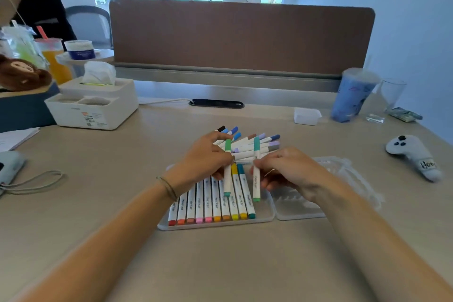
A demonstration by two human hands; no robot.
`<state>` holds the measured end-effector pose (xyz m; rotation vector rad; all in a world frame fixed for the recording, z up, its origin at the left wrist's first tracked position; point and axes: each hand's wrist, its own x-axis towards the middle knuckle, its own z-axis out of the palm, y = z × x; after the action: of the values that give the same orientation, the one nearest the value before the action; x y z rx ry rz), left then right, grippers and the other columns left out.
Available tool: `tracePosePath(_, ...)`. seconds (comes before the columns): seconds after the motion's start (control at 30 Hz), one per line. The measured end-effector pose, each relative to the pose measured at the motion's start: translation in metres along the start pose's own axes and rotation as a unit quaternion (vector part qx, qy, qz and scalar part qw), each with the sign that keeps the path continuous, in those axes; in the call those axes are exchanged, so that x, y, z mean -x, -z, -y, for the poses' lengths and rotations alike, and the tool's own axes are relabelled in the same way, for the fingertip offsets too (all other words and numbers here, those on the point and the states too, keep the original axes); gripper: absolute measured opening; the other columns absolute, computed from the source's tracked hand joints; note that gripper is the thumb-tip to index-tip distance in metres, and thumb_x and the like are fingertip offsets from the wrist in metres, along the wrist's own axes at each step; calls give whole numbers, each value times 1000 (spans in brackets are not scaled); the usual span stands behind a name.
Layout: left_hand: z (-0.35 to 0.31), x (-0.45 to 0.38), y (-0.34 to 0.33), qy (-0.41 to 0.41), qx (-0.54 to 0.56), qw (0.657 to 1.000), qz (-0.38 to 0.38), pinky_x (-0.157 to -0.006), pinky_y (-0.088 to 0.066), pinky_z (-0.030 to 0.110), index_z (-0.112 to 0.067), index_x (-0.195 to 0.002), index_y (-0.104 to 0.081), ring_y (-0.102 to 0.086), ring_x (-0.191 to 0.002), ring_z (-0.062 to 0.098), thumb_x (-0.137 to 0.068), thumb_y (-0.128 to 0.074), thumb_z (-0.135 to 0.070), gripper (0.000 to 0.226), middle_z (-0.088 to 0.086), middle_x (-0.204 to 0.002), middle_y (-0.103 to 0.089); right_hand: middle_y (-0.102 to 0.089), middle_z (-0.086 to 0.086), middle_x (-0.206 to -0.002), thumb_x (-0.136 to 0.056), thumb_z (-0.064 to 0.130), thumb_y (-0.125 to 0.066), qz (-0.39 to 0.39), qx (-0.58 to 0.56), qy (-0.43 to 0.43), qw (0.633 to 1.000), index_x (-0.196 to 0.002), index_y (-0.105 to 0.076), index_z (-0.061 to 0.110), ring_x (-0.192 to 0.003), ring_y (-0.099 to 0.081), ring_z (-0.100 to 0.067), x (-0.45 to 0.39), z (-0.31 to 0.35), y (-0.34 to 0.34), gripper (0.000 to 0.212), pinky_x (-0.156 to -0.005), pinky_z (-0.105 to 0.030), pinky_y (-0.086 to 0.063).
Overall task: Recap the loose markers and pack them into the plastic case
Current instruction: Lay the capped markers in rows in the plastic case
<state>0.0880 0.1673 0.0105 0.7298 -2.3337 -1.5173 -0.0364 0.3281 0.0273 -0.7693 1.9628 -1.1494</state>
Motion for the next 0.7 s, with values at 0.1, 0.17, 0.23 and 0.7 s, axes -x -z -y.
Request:
tracePosePath(0.1, 9, 1, 2, 3, 19, 1000, 5, -49, -53, 20, -24, -129, -52, -74, -63, 16, -94, -63, -6, 41, 3, -79, -77, -79, -6, -80, -98, 18, -66, -7, 68, 12, 998, -96, -77, 8, -64, -71, -15, -1, -7, -5, 15, -65, -27, -60)
tracePosePath(0.17, 13, 1, 2, 3, 22, 1000, 11, -55, -58, 26, -25, -128, -52, -75, -69, 19, -93, -63, -6, 41, 2, -78, -77, -79, 1, -76, -97, 22, -68, -40, 149, 21, 988, -93, -77, 14, -64, -74, -12, -2, -9, -8, 12, -62, -25, -59)
tracePosePath(0.23, 15, 1, 3, 2, 29, 999, 14, -56, -59, 27, -25, -128, -52, -76, -72, 20, -93, -64, -6, 41, 3, -79, -77, -77, 3, -74, -94, 25, -72, -74, 193, 30, 978, -90, -77, 17, -61, -72, -9, -5, -10, -11, 10, -54, -20, -53)
tracePosePath(0.7, 22, -2, 3, -6, 17, 1000, 21, -61, -61, 30, -28, -131, -50, -75, -68, 20, -91, -70, -11, 47, 4, -79, -76, -72, 9, -95, -86, 38, -78, -70, 318, 29, 945, -90, -73, 21, -87, -65, -6, -5, -18, -20, 18, -70, -19, -49)
